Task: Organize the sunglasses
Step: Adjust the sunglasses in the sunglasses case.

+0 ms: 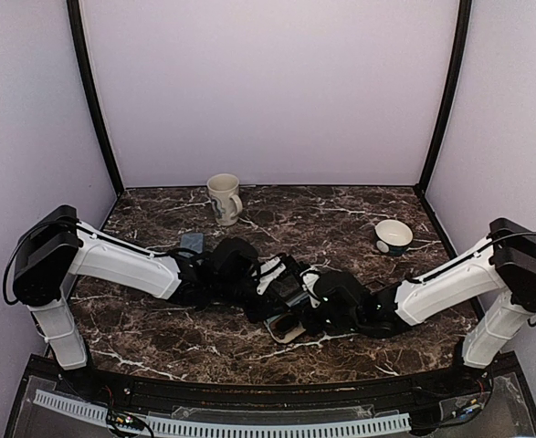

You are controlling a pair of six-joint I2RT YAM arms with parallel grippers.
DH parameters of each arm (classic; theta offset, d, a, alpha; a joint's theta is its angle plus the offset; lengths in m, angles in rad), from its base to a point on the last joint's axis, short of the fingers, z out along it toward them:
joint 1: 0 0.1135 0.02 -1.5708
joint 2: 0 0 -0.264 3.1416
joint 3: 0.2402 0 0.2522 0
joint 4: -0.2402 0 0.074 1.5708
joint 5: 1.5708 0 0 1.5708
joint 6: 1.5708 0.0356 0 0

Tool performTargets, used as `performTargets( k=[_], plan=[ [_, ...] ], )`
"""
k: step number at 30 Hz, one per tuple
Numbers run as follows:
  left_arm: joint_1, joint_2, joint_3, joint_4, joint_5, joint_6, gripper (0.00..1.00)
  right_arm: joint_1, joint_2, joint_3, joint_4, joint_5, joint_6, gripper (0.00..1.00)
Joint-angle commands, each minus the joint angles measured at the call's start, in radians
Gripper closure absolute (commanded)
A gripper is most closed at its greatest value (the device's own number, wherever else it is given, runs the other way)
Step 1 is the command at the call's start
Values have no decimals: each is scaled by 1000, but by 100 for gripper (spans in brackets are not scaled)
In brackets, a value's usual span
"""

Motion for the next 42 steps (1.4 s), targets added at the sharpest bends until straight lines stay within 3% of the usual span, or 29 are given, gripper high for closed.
performTargets(
  k=[1,13,26,31,42],
  plan=[
    [-10,-10,2,-18,23,9,71,19,35,0,74,11,-6,71],
    [-10,-10,0,-18,15,6,71,39,23,53,-84,-2,5,72],
    [-10,-3,6,-20,8,3,71,41,-13,93,-116,-34,-68,71],
    [-10,-2,8,-18,3,2,71,42,-94,67,-100,-51,-36,71],
    [-12,0,7,-12,-3,-6,71,76,-180,-38,-41,-50,87,59]
  ],
)
